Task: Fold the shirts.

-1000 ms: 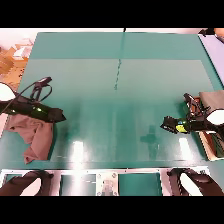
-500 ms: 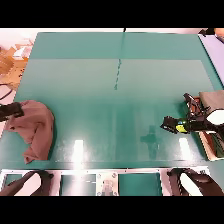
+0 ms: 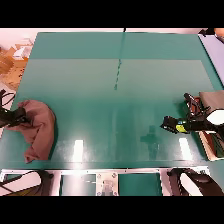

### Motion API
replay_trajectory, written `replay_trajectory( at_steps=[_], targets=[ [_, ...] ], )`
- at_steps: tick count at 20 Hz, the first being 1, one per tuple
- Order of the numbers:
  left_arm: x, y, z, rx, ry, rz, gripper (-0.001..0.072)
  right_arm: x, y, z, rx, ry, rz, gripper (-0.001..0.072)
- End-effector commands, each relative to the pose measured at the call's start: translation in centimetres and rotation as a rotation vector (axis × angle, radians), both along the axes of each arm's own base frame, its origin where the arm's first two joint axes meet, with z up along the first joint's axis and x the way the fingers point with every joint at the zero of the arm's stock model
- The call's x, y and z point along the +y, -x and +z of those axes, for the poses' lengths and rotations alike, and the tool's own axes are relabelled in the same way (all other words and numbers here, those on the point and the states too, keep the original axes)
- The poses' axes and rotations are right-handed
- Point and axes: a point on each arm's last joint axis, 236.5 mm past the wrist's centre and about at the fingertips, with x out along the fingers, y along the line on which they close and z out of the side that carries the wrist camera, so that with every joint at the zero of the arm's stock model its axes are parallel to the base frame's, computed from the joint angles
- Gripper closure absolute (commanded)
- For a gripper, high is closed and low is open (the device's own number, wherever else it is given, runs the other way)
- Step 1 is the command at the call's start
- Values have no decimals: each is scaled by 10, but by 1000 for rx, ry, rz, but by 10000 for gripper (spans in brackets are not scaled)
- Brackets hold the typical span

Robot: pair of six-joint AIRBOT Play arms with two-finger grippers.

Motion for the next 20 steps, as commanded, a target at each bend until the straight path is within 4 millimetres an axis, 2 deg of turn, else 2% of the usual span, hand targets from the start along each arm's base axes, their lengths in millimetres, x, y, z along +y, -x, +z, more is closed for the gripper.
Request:
replay_trajectory(
  at_steps=[1,3,5,6,7,9,11,12,14,16,17,19,20],
  targets=[
    [-15,-14,3,-44,89,-36,683,0,-1,0,-3,0,-1,696],
    [-29,-31,32,-102,154,-58,685,0,-2,2,-8,1,-1,696],
    [-55,-63,88,-243,181,-124,686,-1,-10,11,-35,5,-1,696],
    [-75,-78,126,-337,165,-186,685,-2,-16,20,-61,9,-1,696],
    [-100,-90,166,-434,147,-247,685,-3,-24,30,-89,13,-1,696],
    [-161,-101,238,-609,129,-365,686,-6,-39,53,-152,22,0,696],
    [-230,-99,287,-732,164,-482,685,-8,-53,76,-213,31,0,696],
    [-265,-95,298,-763,203,-528,685,-8,-59,87,-242,35,0,695],
    [-332,-90,304,-810,282,-606,684,-10,-68,105,-289,43,0,696],
    [-395,-83,290,-812,348,-694,683,-11,-73,118,-320,47,0,696],
    [-425,-77,274,-783,374,-743,683,-11,-74,120,-326,48,0,696],
    [-471,-66,229,-683,404,-813,680,-11,-74,121,-327,48,0,695],
    [-489,-60,200,-616,406,-846,450,-11,-74,121,-327,48,0,672]
  ],
)
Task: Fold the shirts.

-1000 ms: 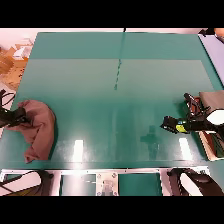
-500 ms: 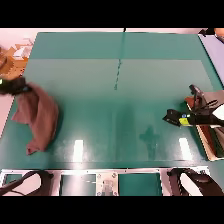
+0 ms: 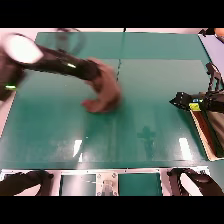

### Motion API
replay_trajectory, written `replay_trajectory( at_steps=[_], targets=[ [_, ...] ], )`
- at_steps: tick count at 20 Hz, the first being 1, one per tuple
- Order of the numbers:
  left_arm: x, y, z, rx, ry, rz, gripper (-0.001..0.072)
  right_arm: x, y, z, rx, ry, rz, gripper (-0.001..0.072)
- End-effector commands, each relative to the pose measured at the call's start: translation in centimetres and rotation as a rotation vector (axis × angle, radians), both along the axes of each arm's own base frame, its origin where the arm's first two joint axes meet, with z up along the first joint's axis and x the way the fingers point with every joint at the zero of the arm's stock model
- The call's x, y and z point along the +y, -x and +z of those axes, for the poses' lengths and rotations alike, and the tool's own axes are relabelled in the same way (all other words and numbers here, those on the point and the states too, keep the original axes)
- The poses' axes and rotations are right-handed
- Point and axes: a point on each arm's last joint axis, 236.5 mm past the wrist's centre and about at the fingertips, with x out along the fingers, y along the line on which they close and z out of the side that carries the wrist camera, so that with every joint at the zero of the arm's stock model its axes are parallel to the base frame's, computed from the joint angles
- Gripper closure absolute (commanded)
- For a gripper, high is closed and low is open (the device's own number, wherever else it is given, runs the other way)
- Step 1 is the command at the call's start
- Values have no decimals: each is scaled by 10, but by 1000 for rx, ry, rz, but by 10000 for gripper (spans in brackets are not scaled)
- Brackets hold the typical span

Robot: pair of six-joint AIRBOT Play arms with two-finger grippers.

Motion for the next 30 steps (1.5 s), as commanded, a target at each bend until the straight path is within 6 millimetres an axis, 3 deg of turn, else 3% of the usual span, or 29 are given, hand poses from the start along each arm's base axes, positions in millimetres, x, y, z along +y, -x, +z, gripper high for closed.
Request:
replay_trajectory(
  at_steps=[1,2,3,5,7,9,11,13,15,18,21,25,30],
  targets=[
    [-77,25,-69,122,-37,-113,39,0,-3,7,-19,3,-1,569],
    [-79,25,-88,189,-52,-96,-7,-1,-3,8,-19,3,-1,445],
    [-72,22,-100,227,-70,-84,-7,-1,-3,8,-20,3,-2,362],
    [-40,5,-96,254,-80,-37,-7,-3,-4,9,-21,3,-8,274],
    [13,-19,-78,271,-87,40,-7,-4,-2,7,-14,8,-7,268],
    [78,-42,-69,278,-119,150,-7,-4,-1,2,0,7,-8,168],
    [135,-53,-82,329,-154,254,-7,-7,-6,-14,24,5,-22,168],
    [159,-43,-112,422,-165,299,-7,-14,-25,-31,30,4,-56,168],
    [158,-25,-154,512,-164,305,-7,-20,-49,-54,58,-7,-89,168],
    [123,-18,-195,530,-15,328,-7,-35,-86,-92,168,-84,-152,209],
    [98,-41,-205,448,127,400,-6,-56,-128,-119,224,-191,-234,225],
    [59,-49,-235,455,158,413,-6,-60,-157,-156,309,-232,-211,239],
    [17,-51,-264,509,189,406,-5,-56,-195,-167,299,-310,-218,254]
  ],
)
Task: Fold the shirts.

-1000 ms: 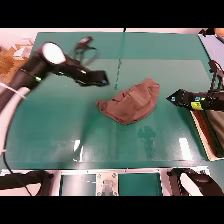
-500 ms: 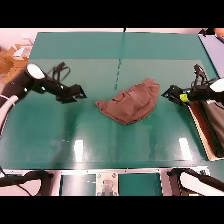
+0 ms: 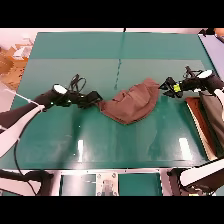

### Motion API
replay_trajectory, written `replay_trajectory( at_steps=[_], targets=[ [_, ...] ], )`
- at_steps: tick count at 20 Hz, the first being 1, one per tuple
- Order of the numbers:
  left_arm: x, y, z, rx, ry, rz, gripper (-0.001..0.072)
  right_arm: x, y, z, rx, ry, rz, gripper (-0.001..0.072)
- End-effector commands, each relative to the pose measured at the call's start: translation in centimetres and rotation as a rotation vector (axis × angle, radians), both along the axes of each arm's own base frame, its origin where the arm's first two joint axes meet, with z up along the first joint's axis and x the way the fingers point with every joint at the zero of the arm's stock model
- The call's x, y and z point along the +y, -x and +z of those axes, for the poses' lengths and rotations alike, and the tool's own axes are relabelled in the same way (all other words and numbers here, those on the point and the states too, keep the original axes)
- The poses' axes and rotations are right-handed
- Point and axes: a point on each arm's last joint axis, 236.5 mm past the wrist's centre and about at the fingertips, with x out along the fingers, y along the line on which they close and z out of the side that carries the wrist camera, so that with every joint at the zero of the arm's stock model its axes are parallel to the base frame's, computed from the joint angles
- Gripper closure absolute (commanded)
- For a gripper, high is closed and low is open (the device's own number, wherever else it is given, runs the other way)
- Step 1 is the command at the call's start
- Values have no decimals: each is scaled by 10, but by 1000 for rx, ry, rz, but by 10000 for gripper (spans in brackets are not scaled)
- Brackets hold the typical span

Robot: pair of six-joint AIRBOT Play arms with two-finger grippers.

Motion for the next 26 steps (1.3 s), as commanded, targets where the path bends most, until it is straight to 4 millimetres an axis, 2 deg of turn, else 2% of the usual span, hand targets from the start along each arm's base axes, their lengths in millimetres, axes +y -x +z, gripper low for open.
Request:
replay_trajectory(
  at_steps=[1,2,3,4,6,7,8,9,10,11,13,15,16,18,20,22,23,26],
  targets=[
    [-25,-8,-18,6,18,19,-5,6,-21,-11,3,-63,-7,297],
    [-28,-12,-18,-2,19,27,-3,8,-24,-13,4,-70,-7,299],
    [-28,-17,-15,-15,20,34,134,13,-25,-15,6,-84,-7,299],
    [-29,-21,-12,-31,19,31,343,19,-26,-17,5,-98,0,299],
    [-31,-28,-1,-83,15,-2,681,36,-29,-23,3,-146,15,301],
    [-34,-30,7,-104,22,-23,682,46,-31,-24,-4,-170,29,331],
    [-37,-35,19,-128,35,-45,683,55,-33,-24,-20,-186,51,445],
    [-38,-41,32,-149,48,-64,683,59,-35,-21,-48,-194,75,647],
    [-35,-50,48,-182,49,-91,683,61,-41,-11,-81,-204,92,697],
    [-30,-59,67,-215,49,-124,684,61,-45,3,-102,-214,109,698],
    [-14,-76,123,-299,49,-172,684,56,-56,54,-197,-209,177,699],
    [8,-89,188,-435,0,-179,684,49,-65,133,-353,-158,242,699],
    [20,-92,231,-525,-30,-169,684,46,-64,177,-437,-126,266,699],
    [40,-81,314,-709,-90,-155,684,43,-50,270,-626,-33,315,699],
    [53,-53,385,-867,-146,-153,683,46,-20,348,-791,64,350,699],
    [62,-16,432,-967,-186,-162,683,58,18,402,-911,147,397,699],
    [68,2,446,-1000,-217,-168,683,60,35,420,-944,194,408,699],
    [98,37,457,-978,-341,-124,683,67,83,461,-1016,308,426,699]
  ],
)
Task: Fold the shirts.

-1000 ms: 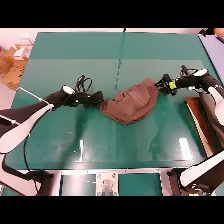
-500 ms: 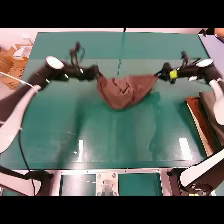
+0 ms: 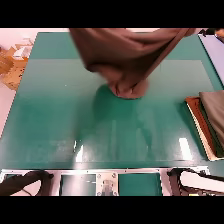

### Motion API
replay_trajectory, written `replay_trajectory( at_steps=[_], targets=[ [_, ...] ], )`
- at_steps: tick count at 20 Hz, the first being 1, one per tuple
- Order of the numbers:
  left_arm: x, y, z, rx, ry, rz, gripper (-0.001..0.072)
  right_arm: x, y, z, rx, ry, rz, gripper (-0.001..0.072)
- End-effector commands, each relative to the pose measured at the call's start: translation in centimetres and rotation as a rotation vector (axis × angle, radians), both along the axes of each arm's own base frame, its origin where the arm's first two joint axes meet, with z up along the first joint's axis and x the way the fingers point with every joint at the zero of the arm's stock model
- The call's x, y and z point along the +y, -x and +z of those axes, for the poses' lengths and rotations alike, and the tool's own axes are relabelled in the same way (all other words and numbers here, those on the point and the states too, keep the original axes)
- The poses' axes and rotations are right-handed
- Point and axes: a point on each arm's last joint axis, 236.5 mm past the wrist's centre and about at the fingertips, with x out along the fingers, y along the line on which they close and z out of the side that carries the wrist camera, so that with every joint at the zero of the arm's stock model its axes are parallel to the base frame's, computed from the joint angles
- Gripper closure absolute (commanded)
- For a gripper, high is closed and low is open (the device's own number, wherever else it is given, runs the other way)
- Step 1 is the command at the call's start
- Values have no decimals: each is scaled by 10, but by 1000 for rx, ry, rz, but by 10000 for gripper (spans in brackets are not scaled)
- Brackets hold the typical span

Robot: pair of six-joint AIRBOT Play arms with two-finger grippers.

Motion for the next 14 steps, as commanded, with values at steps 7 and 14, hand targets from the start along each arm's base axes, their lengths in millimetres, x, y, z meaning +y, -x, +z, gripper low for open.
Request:
replay_trajectory(
  at_steps=[7,14],
  targets=[
    [74,129,179,-506,8,241,683,44,177,154,-422,110,-67,699],
    [94,101,204,-606,-29,351,683,37,185,147,-397,101,-123,697]
  ],
)
